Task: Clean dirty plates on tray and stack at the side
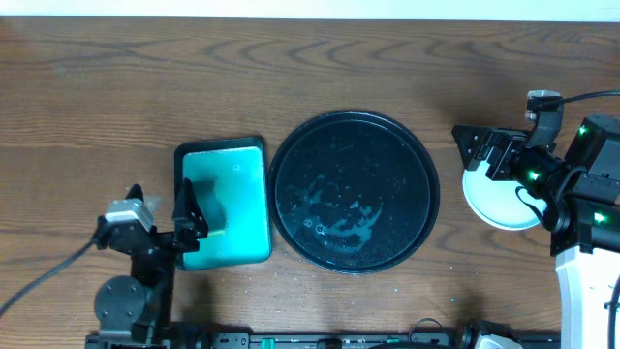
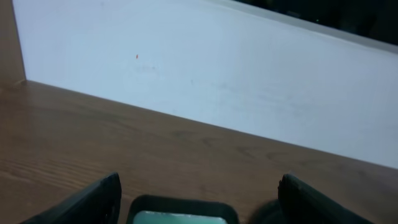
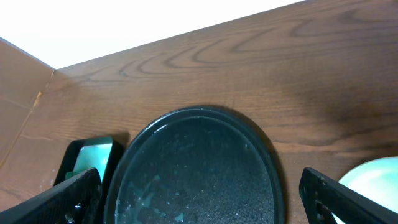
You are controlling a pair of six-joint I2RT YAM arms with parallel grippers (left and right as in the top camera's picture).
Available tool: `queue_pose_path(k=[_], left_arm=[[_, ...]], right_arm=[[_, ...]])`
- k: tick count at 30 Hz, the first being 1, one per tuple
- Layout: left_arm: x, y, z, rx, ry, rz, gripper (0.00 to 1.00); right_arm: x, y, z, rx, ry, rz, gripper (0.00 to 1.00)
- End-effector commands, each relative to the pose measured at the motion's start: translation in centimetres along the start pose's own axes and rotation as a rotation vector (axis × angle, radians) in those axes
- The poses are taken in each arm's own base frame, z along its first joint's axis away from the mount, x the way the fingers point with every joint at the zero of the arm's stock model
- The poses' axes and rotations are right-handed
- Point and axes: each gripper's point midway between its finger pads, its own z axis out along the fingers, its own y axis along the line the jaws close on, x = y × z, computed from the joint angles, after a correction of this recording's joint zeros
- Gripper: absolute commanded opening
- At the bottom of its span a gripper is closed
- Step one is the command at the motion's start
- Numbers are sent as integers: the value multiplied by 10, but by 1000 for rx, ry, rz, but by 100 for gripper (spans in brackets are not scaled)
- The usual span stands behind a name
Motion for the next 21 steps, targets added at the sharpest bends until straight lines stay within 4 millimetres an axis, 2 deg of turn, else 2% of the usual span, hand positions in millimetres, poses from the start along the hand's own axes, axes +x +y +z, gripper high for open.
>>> queue_pose_path(k=[1, 14, 21], left_arm=[[10, 4, -2, 7, -34, 66, 81], [73, 19, 17, 11, -62, 114, 81], [101, 26, 16, -13, 57, 117, 81]], right_arm=[[-1, 6, 0, -20, -2, -19, 99], [-1, 6, 0, -20, -2, -19, 99], [-1, 6, 0, -20, -1, -19, 99]])
